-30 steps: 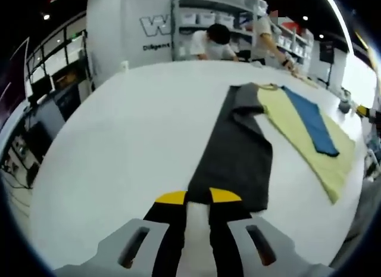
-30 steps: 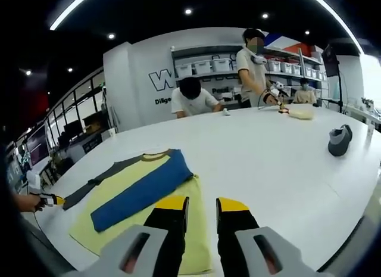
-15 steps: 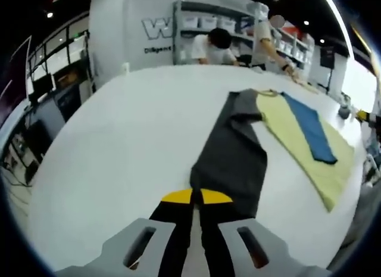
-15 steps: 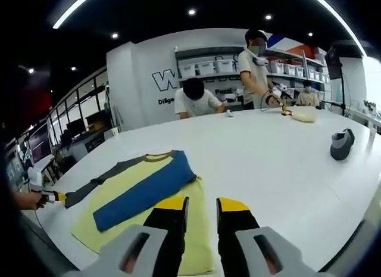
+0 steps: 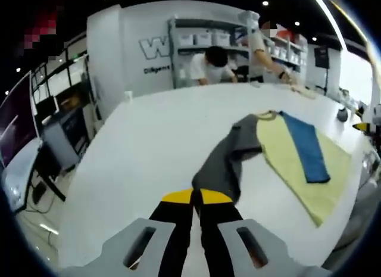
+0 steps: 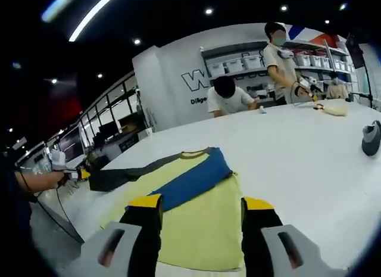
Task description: Fold the garment on the visible template until the final outline fits inside the template.
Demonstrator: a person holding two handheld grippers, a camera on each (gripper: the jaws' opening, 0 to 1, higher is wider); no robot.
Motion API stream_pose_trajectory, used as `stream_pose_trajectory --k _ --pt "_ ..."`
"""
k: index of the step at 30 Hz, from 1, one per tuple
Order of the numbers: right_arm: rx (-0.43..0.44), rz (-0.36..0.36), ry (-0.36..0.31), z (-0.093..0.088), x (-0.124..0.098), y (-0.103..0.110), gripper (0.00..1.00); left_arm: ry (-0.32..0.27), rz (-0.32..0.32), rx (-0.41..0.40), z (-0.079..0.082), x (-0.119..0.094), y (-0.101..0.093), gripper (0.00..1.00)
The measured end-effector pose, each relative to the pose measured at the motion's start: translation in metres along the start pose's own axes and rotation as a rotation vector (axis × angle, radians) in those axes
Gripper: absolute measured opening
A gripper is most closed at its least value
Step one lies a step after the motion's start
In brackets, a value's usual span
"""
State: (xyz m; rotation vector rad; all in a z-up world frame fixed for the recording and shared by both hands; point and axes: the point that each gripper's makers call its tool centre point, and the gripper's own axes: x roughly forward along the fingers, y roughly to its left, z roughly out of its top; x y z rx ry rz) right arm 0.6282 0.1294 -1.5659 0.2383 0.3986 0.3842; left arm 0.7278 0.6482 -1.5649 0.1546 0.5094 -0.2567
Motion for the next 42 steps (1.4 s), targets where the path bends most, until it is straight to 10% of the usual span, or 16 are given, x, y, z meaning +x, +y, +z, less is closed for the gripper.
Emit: stream_pose_trajectory --k 7,23,34,39,42 --pt "-0.024 0.175 0.111 -0.019 -0.007 0.012 1.0 -0.073 0.002 0.011 0.043 -0.009 -0.001 0.03" --pt "-0.011 0.323 0.217 -0.032 -0.028 0.031 0.99 -0.172 -0.055 0.124 0.154 -0.008 -0.013 0.03" --pt "0.009 0.347 0.239 -0.04 -0.035 0.025 0.99 -0.244 -0.261 0.181 0.247 -0.015 -0.088 0.03" --pt "0.013 0.346 0.243 -0.043 -0.037 0.026 0.99 -0.255 -0.319 0.208 0.259 -0.017 -0.117 0.03" --pt "0.028 0.343 0.248 -0.047 -0.042 0.024 0.99 -0.224 -0.41 0.302 0.249 -0.014 -0.17 0.03"
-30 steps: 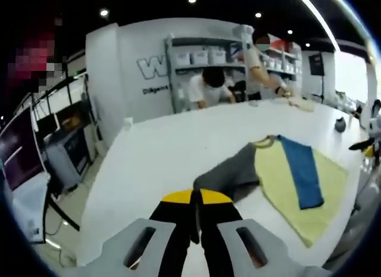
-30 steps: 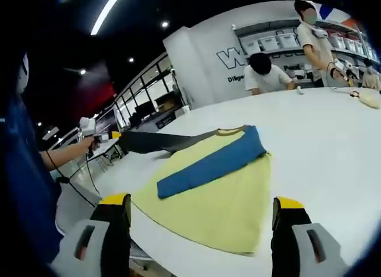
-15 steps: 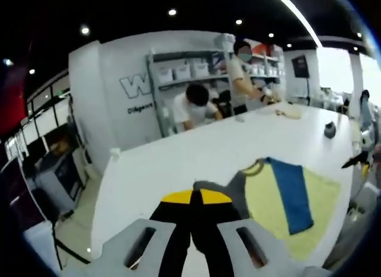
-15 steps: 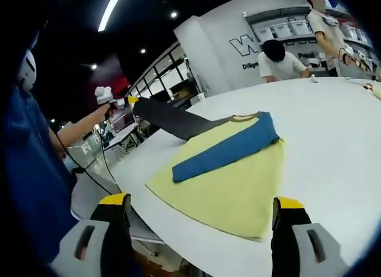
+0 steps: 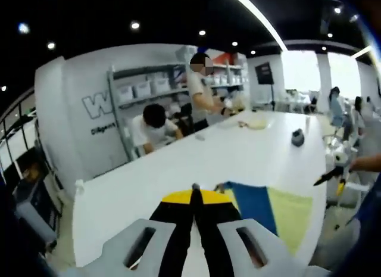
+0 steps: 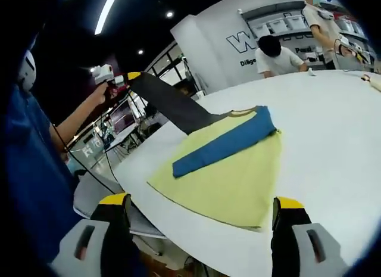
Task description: Fold the garment on the visible template until the final outline fits inside the template.
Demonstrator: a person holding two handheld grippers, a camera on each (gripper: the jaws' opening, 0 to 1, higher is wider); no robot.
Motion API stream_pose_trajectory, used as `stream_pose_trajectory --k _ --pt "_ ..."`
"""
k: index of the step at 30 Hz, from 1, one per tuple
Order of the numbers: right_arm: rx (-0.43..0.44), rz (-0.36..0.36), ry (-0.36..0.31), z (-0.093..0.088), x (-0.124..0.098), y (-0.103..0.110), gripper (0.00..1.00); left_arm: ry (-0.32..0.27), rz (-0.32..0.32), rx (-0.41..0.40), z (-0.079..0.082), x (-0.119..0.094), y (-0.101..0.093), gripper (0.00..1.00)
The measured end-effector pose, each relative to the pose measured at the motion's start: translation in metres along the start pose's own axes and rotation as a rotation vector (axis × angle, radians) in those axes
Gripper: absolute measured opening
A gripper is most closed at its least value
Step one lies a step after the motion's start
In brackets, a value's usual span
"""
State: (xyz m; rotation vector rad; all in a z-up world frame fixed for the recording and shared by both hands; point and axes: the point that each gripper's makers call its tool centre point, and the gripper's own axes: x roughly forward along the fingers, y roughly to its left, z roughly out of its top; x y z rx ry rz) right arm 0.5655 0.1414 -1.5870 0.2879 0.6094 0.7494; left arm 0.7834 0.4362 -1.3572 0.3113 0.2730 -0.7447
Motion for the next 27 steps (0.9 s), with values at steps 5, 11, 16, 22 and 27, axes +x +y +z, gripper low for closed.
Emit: stream_pose_trajectory --k 5,11,16,22,27 --pt "0.012 -0.007 0.002 -0.005 -0.002 0.001 0.99 0.052 -0.096 0.133 -0.014 0.021 -0.056 0.03" --pt "0.036 -0.015 0.005 -0.013 -0.005 -0.004 0.99 0.11 -0.269 0.309 -0.053 0.047 -0.133 0.03" --pt "0.049 -0.012 0.02 -0.02 -0.004 -0.004 0.99 0.17 -0.364 0.42 -0.091 0.065 -0.185 0.03" --pt "0.059 -0.011 0.021 -0.022 -0.004 -0.002 0.98 0.214 -0.408 0.465 -0.125 0.082 -0.229 0.03" --pt "0.064 -0.011 0.022 -0.025 -0.005 -0.004 0.98 0.23 -0.425 0.476 -0.143 0.09 -0.244 0.03"
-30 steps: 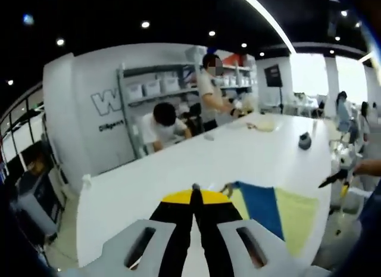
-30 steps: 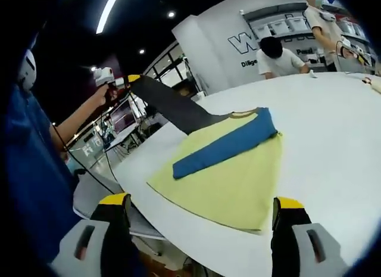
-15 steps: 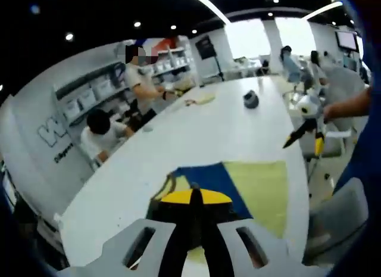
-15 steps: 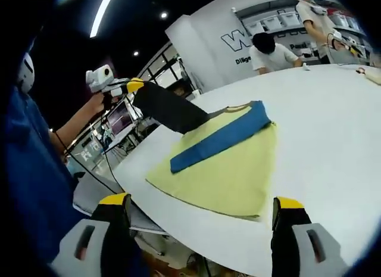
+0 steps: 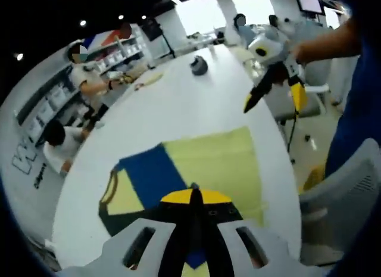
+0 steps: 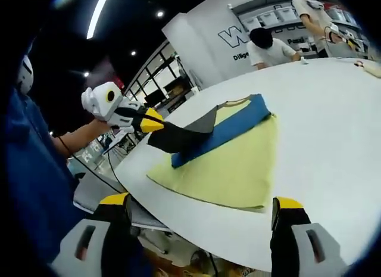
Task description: Fold the garment on the visible template until the final outline fits inside the template.
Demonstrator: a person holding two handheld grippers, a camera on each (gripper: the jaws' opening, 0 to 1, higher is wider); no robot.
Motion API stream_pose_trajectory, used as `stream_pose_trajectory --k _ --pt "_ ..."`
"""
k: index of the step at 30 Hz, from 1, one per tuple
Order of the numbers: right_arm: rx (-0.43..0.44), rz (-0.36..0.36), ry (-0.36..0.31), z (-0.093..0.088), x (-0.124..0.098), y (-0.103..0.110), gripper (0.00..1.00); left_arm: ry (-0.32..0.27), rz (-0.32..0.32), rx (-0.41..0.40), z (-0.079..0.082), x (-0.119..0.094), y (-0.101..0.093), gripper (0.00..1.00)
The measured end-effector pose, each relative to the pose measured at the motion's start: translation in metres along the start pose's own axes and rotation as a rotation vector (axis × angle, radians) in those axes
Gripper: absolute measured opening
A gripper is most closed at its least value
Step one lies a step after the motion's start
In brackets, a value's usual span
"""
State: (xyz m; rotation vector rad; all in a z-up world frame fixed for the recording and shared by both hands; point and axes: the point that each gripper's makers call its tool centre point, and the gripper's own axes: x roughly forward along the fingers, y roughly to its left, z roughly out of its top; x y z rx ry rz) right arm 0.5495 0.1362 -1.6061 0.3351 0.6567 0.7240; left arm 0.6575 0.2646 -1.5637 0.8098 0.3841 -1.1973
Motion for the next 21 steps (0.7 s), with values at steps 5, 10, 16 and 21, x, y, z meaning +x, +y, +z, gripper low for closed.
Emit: stream_pose_trajectory --k 5,10,16,21 --pt "-0.009 0.001 -0.007 0.003 -0.001 0.002 0.98 -0.01 -0.004 -0.051 -0.002 0.018 -0.021 0.03" --pt "-0.023 0.004 -0.011 0.01 0.0 0.009 0.98 -0.018 0.007 -0.098 0.003 0.03 -0.027 0.03" --pt "-0.042 0.01 -0.005 0.014 -0.001 0.009 0.98 -0.03 0.01 -0.137 0.009 0.038 -0.036 0.03" --pt "-0.045 0.008 -0.006 0.015 -0.002 0.005 0.98 -0.034 0.002 -0.147 0.004 0.047 -0.046 0.07"
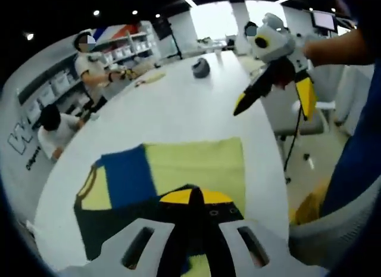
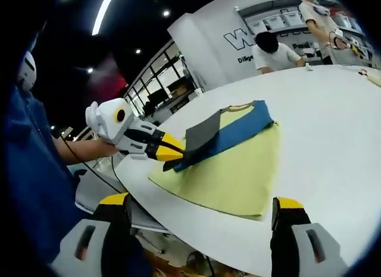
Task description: Fold the garment on the visible template until the final outline fits inside the template.
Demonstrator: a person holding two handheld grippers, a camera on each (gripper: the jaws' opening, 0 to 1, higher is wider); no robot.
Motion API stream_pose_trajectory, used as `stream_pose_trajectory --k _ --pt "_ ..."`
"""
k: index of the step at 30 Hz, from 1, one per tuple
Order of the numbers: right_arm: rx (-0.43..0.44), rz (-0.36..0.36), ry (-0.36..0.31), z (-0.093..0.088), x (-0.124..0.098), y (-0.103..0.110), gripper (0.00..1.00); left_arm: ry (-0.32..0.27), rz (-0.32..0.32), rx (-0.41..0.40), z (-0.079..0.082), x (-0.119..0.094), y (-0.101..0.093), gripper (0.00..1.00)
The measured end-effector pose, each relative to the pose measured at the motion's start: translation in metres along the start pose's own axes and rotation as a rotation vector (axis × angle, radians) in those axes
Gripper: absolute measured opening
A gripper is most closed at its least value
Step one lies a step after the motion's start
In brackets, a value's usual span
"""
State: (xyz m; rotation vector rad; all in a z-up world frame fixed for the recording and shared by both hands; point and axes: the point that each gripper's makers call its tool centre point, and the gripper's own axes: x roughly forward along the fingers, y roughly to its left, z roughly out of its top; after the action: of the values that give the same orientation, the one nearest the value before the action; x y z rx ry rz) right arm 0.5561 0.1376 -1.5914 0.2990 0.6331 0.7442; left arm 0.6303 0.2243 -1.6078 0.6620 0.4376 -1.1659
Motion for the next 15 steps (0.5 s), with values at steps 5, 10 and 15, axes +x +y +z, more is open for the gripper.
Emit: stream_pose_trajectory --k 5,10,15 --pt "-0.006 0.006 0.008 -0.001 0.001 -0.002 0.98 -0.031 -0.015 -0.102 -0.005 -0.007 -0.015 0.28" --pt "-0.009 0.013 0.014 -0.001 0.005 0.001 0.98 -0.03 0.024 -0.13 -0.03 -0.026 -0.018 0.32" --pt "-0.009 0.018 0.019 -0.002 0.009 -0.001 0.98 -0.006 0.092 -0.233 -0.068 -0.062 -0.009 0.49"
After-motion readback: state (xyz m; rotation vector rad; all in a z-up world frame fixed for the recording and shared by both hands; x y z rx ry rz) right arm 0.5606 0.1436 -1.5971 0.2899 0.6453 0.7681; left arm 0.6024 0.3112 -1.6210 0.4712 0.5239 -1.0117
